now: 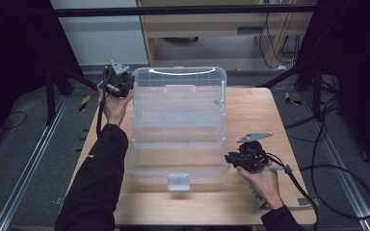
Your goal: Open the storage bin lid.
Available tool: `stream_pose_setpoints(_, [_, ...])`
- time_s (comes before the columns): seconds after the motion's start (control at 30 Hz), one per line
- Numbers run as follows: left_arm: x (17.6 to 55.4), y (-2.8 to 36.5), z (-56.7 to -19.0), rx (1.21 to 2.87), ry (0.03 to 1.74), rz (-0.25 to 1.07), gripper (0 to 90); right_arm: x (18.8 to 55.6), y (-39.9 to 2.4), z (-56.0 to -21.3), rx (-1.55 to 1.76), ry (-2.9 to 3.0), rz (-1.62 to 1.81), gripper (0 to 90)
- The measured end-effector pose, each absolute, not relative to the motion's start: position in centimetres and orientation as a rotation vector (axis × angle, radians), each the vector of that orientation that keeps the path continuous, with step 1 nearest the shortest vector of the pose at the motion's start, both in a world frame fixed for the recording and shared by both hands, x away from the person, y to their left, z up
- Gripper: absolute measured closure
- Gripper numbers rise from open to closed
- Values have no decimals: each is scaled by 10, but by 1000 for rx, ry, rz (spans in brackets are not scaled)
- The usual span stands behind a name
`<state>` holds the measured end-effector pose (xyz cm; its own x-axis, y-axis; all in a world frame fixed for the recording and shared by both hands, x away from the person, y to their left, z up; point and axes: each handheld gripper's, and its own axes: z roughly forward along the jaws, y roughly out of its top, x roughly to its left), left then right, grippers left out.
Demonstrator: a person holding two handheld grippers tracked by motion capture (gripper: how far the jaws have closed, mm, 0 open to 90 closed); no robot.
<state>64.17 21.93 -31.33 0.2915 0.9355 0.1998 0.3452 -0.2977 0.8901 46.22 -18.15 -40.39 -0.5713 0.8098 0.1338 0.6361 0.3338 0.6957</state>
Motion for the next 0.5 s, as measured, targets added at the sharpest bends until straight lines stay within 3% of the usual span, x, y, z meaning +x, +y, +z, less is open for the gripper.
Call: stream_pose_setpoints(0.5, [649, 219, -317, 1816, 1169, 988, 843, 462, -181, -403, 1301, 2365, 1051, 762])
